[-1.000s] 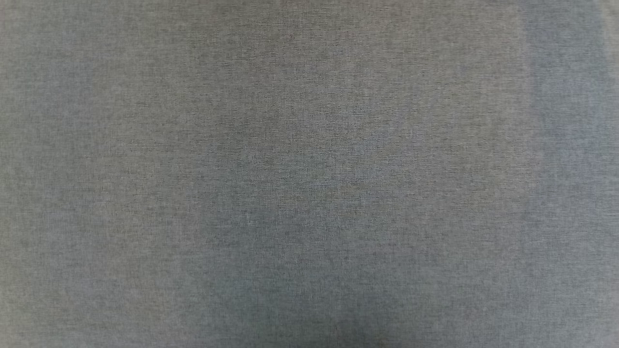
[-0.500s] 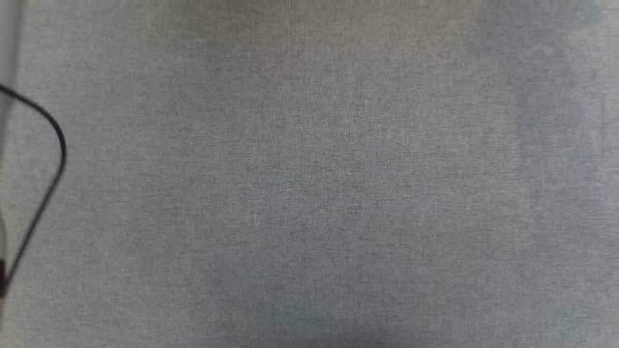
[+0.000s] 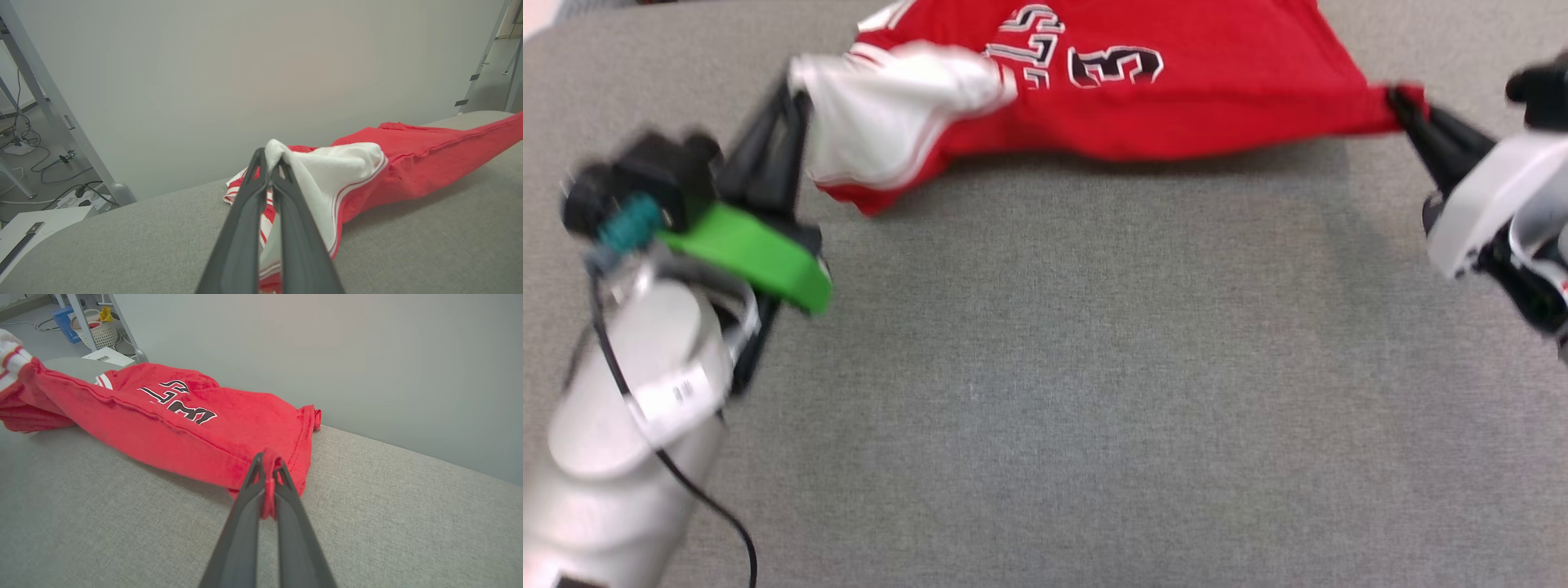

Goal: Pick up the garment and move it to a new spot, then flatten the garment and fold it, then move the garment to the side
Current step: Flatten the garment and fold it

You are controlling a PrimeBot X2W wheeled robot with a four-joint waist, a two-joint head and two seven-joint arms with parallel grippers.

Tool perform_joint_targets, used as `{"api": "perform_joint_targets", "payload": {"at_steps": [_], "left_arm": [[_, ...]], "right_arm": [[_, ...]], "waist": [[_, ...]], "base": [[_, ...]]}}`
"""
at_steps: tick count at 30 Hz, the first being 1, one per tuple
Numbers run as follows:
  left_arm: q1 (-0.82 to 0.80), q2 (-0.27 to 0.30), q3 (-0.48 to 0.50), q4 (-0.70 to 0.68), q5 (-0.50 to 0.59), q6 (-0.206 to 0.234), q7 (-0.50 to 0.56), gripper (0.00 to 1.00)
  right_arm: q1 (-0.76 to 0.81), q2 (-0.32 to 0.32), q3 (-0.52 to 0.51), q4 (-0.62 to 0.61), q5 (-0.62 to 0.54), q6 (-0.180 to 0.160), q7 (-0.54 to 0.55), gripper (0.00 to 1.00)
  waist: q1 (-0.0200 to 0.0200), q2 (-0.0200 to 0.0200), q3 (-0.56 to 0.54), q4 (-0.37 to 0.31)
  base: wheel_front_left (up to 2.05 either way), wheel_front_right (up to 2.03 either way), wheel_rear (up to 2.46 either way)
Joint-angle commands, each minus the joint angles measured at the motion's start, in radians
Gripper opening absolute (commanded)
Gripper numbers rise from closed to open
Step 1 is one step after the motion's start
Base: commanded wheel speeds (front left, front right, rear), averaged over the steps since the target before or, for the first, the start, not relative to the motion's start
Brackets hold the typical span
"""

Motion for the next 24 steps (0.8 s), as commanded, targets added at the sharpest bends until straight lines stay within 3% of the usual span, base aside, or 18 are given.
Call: {"api": "perform_joint_targets", "payload": {"at_steps": [1,13,24], "left_arm": [[0.069,0.008,-0.009,-0.019,-0.012,0.011,-0.005,0.0],[0.531,0.06,-0.045,-0.205,-0.139,0.103,0.097,0.0],[0.851,0.094,-0.067,-0.308,-0.291,0.145,0.18,0.0]], "right_arm": [[0.043,-0.016,0.011,-0.017,0.021,-0.001,0.0,0.0],[0.349,-0.122,0.092,-0.132,0.097,-0.001,0.015,0.0],[0.621,-0.201,0.08,-0.223,0.149,-0.001,0.009,0.0]], "waist": [[0.0001,0.0,-0.084,0.005],[0.0001,0.0,-0.225,0.012],[0.0001,0.0,-0.325,0.02]], "base": [[0.0,0.0,0.0],[0.0,0.0,0.0],[0.0,0.0,0.0]]}}
